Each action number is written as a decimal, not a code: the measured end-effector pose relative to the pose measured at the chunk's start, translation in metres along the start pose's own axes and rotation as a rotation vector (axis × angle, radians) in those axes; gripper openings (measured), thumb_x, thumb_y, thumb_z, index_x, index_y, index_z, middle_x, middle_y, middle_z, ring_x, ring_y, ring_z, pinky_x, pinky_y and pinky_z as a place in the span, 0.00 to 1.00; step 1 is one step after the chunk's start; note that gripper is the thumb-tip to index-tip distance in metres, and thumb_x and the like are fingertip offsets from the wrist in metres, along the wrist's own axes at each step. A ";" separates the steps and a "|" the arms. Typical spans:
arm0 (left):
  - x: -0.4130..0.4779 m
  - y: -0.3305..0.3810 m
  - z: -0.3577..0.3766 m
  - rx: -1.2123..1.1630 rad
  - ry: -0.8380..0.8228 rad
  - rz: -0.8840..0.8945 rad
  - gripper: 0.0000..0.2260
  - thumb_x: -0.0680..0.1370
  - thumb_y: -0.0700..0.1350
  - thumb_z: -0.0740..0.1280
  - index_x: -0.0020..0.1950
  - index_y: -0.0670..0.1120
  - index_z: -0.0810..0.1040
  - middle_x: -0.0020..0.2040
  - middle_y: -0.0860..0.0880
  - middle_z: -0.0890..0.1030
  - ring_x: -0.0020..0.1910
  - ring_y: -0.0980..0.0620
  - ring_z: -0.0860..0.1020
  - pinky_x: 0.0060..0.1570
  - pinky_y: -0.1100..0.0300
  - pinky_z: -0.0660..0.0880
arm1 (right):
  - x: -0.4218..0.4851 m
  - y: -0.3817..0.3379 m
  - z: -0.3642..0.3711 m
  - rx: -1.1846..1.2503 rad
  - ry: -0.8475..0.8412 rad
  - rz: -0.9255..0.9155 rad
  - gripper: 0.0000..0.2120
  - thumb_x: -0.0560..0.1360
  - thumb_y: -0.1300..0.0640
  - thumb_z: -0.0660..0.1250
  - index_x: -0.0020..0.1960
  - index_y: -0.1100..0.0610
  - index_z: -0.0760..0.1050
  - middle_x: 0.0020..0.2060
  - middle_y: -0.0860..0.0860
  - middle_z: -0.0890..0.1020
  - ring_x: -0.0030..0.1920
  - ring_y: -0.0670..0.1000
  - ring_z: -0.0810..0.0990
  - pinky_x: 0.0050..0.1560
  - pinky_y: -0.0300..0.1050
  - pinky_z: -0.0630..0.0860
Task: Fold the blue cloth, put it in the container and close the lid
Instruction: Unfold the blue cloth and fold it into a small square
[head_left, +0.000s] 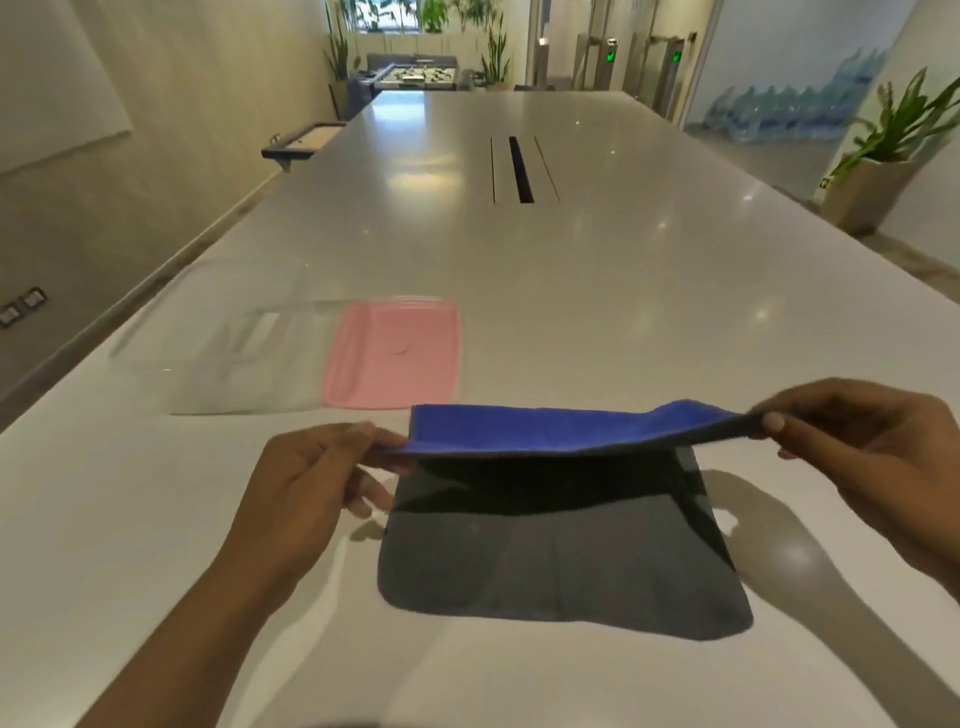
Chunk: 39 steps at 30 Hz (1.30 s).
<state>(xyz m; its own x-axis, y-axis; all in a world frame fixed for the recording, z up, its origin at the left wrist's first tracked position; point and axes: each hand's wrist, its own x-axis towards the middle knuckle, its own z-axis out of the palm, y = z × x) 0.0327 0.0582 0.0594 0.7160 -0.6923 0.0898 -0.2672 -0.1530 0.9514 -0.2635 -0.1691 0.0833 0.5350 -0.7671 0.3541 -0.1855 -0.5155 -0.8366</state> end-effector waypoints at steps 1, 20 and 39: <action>-0.004 -0.004 0.000 0.012 -0.010 -0.022 0.14 0.80 0.40 0.60 0.43 0.48 0.85 0.37 0.48 0.86 0.29 0.48 0.80 0.31 0.58 0.76 | -0.008 0.004 0.000 -0.007 -0.018 0.028 0.05 0.67 0.49 0.74 0.43 0.48 0.85 0.38 0.51 0.87 0.40 0.55 0.85 0.44 0.55 0.81; -0.043 -0.023 -0.010 0.468 -0.387 -0.123 0.06 0.73 0.46 0.71 0.36 0.54 0.84 0.24 0.55 0.76 0.23 0.59 0.69 0.27 0.69 0.65 | -0.065 0.028 0.001 -0.454 -0.493 -0.005 0.16 0.62 0.54 0.80 0.42 0.37 0.81 0.41 0.36 0.83 0.41 0.42 0.82 0.34 0.28 0.72; 0.016 -0.049 0.110 0.858 -0.375 0.363 0.26 0.81 0.59 0.49 0.78 0.53 0.54 0.79 0.55 0.53 0.78 0.55 0.49 0.77 0.53 0.47 | -0.021 0.037 0.144 -0.808 -0.383 0.031 0.33 0.77 0.34 0.42 0.79 0.46 0.49 0.80 0.48 0.52 0.79 0.50 0.48 0.77 0.51 0.49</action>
<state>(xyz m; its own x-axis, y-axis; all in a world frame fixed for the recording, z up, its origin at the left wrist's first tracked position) -0.0139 -0.0228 -0.0178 0.2886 -0.9529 0.0933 -0.9095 -0.2424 0.3378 -0.1627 -0.1169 -0.0153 0.7318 -0.6796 0.0510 -0.6511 -0.7193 -0.2424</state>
